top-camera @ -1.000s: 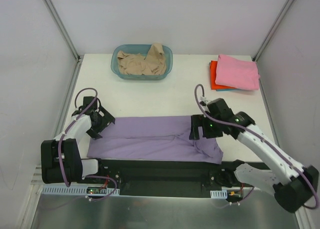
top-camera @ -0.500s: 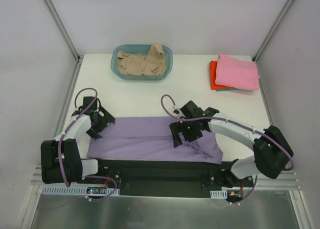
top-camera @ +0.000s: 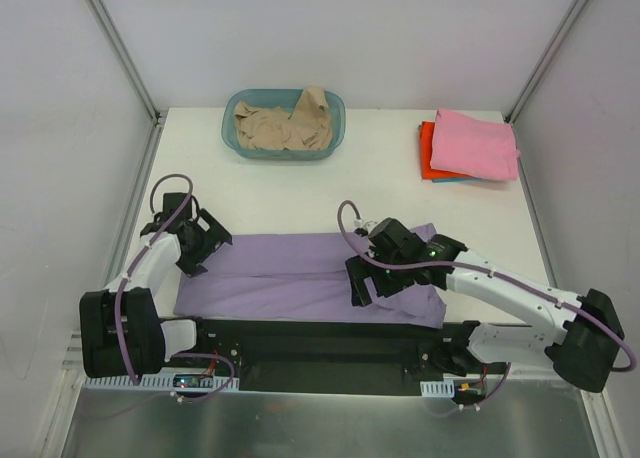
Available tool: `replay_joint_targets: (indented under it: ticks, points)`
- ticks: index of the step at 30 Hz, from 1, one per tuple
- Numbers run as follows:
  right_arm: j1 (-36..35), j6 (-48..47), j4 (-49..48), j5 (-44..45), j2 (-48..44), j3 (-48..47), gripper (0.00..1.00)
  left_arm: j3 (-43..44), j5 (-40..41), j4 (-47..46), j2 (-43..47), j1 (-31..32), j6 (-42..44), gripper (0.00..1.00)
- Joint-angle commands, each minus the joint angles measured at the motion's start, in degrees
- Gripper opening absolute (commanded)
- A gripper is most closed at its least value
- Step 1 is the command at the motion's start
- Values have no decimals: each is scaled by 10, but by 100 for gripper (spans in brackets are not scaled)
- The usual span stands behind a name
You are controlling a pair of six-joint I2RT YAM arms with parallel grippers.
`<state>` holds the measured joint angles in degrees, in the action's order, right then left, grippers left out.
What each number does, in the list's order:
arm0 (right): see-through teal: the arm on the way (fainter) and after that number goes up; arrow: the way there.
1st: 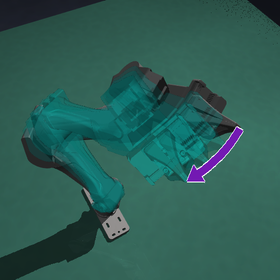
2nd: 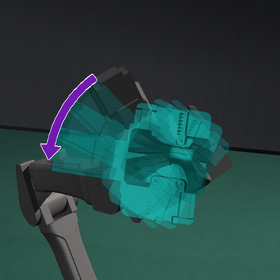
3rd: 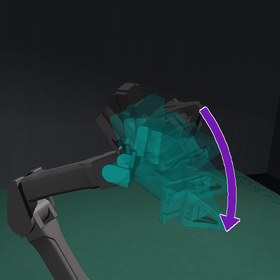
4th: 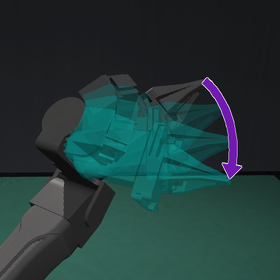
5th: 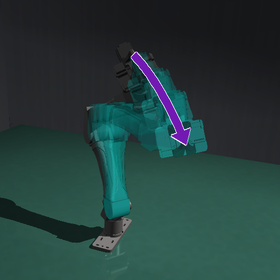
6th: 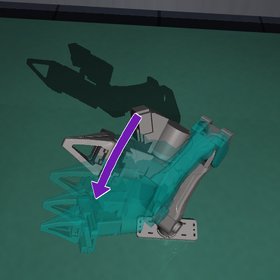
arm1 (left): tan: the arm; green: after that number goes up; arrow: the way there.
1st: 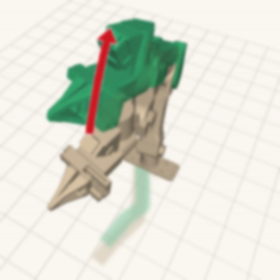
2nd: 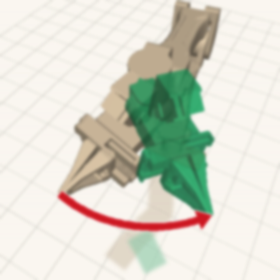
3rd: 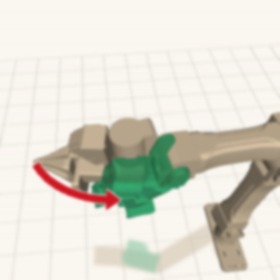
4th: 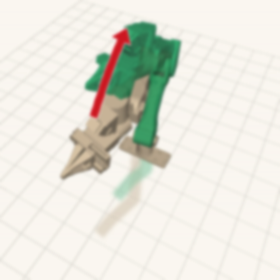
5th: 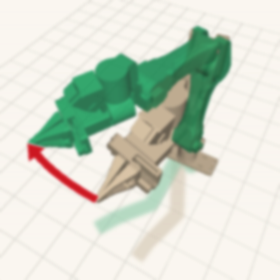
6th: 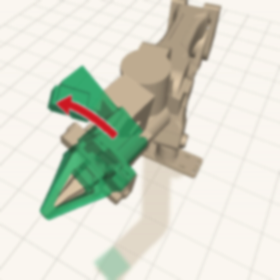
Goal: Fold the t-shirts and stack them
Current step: Fold the tshirt
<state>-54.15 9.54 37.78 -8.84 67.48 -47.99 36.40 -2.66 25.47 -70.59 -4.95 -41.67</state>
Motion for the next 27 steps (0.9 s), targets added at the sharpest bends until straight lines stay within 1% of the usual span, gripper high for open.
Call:
replay_joint_targets:
  ticks: [1, 2, 3, 4, 5, 6, 7, 9, 11, 14, 15, 16, 17, 18, 21, 22, 24, 25, 26, 27]
  points:
    - [48, 86, 27, 74, -58, 17, 97, 19, -89, -8, 56, 4, 21, 99]
    - [63, 115, 26, 73, -66, 42, 97, 20, -98, -10, 66, 9, 19, 99]
    - [76, 125, 26, 77, -73, 53, 97, 20, -101, -10, 75, 30, 18, 99]
    - [104, 137, 26, 81, -82, 69, 97, 20, -97, -11, 93, 42, 17, 99]
    - [117, 148, 25, 85, -99, 93, 97, 19, -90, -10, 101, 48, 13, 99]
    - [144, 158, 18, 85, -110, 108, 97, 17, -82, -10, 111, 79, 12, 99]
    - [159, 160, 12, 85, -116, 119, 97, 17, -80, -13, 111, 89, 12, 99]
    - [200, 161, -13, 49, -124, 147, 97, 11, -82, -14, 101, 103, 12, 99]
    - [218, 160, -42, 24, -106, 159, 97, 2, -87, -18, 88, 110, 13, 99]
    - [243, 124, -78, 33, -56, 151, 97, -14, -88, -35, 54, 113, 16, 99]
    - [264, 111, -85, 33, -4, 132, 97, -16, -86, -38, 34, 113, 16, 99]
    - [279, 91, -89, 32, 24, 120, 97, -15, -82, -41, 22, 113, 15, 99]
    - [294, 84, -96, 9, 52, 106, 97, -13, -82, -47, 11, 113, 16, 99]
    - [320, 75, -103, -7, 109, 89, 97, -12, -82, -51, -8, 113, 16, 99]
    - [348, 26, -108, -20, 178, 15, 97, -7, -72, -57, -31, 113, 12, 99]
    - [352, 15, -97, -15, 226, -42, 97, -4, -70, -57, -36, 113, 12, 99]
    - [367, -24, -75, -41, 267, -94, 97, 1, -68, -60, -42, 113, 11, 99]
    - [372, -33, -70, -49, 313, -125, 97, 5, -65, -61, -44, 113, 8, 99]
    - [374, -49, -49, -64, 337, -183, 97, 9, -66, -62, -46, 113, 6, 99]
    - [378, -54, -40, -65, 364, -219, 97, 10, -67, -65, -51, 113, 5, 99]
